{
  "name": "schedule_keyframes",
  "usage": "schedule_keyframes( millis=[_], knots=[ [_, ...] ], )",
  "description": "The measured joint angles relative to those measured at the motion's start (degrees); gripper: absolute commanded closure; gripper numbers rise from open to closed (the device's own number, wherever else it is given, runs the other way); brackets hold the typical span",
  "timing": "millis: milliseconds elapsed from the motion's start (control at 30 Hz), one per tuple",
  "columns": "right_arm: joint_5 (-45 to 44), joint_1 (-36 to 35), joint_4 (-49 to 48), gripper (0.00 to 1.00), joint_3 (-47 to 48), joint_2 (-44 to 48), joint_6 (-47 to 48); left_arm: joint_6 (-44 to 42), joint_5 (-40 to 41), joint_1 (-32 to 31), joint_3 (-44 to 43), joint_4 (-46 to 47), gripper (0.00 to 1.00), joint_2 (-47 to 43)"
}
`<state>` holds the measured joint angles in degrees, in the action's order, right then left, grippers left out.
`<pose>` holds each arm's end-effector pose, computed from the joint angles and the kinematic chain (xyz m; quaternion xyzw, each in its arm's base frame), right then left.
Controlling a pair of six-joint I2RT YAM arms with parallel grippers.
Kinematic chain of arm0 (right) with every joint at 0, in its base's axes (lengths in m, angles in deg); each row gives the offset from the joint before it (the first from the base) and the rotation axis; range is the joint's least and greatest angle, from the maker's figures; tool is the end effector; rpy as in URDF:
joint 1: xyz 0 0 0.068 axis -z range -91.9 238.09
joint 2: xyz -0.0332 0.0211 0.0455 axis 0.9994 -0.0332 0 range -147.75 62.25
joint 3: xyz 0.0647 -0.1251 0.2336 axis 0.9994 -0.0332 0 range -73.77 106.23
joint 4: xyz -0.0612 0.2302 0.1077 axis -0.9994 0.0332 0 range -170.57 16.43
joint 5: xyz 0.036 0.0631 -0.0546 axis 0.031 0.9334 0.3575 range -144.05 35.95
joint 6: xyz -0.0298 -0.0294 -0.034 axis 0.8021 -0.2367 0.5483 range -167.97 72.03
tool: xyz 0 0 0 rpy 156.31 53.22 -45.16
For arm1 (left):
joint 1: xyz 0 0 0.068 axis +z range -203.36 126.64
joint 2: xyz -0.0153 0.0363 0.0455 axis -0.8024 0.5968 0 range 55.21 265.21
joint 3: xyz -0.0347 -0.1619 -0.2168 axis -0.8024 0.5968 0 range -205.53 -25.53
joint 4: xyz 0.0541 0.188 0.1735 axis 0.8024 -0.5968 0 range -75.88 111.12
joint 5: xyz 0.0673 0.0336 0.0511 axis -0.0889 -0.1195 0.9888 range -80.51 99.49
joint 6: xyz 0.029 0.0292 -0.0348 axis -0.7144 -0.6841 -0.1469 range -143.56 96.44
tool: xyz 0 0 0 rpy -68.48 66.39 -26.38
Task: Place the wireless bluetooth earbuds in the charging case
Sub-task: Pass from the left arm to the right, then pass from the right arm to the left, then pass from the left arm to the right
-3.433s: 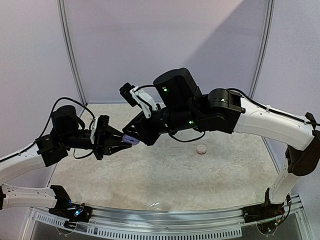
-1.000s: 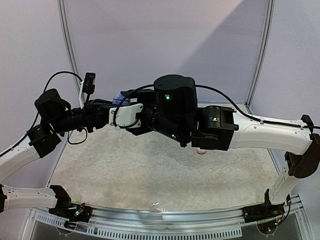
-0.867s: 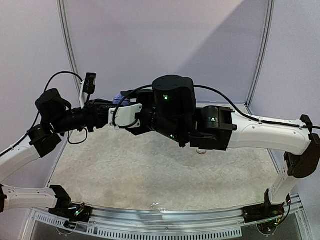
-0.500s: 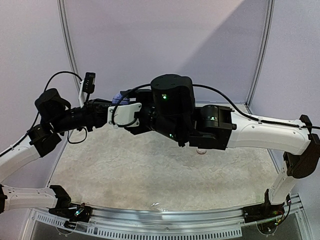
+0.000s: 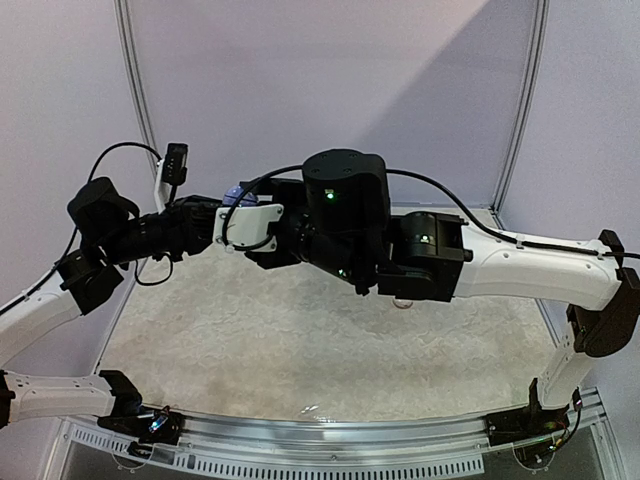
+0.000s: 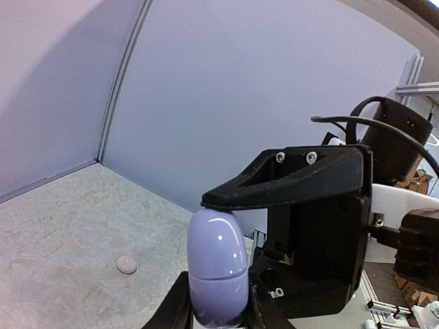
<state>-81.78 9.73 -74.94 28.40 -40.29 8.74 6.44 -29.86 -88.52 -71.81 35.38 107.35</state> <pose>0.1024 0.4154 0.4185 -0.6055 0.4238 -0.0529 0.6715 0.1573 -0.1384 0.3715 0.2824 0.6031 -0.5692 0.4822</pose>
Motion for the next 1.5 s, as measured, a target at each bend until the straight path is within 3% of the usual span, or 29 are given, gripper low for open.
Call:
schedule_keyframes(
  millis=[100,233,367,500,600,867,1000,1033,1100,1233,1333,1500],
  knots=[
    [1.3,-0.1,-1.0,0.87,-0.3,0.0,-2.1,-0.6,-0.4,0.0,0.1,1.7,0.64,0.0],
    [2.1,-0.5,-1.6,0.88,-0.3,0.0,-3.6,-0.9,-1.2,0.0,0.2,3.6,0.66,0.0],
    [2.5,-0.5,-2.1,0.88,-0.3,0.0,-4.5,-1.0,-1.4,0.0,0.3,4.7,0.57,0.0],
    [2.8,-0.5,-2.7,0.89,-0.5,0.0,-5.7,-1.0,-1.4,0.0,0.4,5.2,0.56,-0.1],
    [2.8,-0.5,-3.5,0.89,-1.3,0.0,-6.6,-1.1,-1.4,0.0,0.7,5.2,0.64,-0.1],
    [1.9,-0.4,-3.5,0.89,-2.2,0.0,-5.2,1.9,-0.5,0.1,1.2,3.9,1.00,0.0],
    [1.8,-0.4,-3.7,0.88,-2.4,0.0,-5.4,1.9,-0.5,0.1,1.3,3.8,1.00,0.0],
    [1.8,-0.4,-3.8,0.86,-2.4,0.0,-5.4,1.9,-0.5,0.1,1.3,3.8,1.00,0.0],
    [1.7,-0.4,-3.8,0.68,-2.5,0.0,-5.5,1.9,-0.5,0.1,1.3,3.8,1.00,0.0],
    [1.6,-0.4,-4.0,0.40,-2.7,0.0,-6.0,1.9,-0.5,0.1,1.3,3.7,1.00,0.0],
    [1.5,-0.4,-4.7,0.32,-4.0,0.3,-8.2,0.5,-0.6,0.1,1.7,3.4,1.00,-0.1],
    [4.1,-0.3,-1.5,0.30,-6.0,3.7,-15.0,-5.4,-0.7,0.1,2.4,3.4,1.00,-0.2]
  ],
)
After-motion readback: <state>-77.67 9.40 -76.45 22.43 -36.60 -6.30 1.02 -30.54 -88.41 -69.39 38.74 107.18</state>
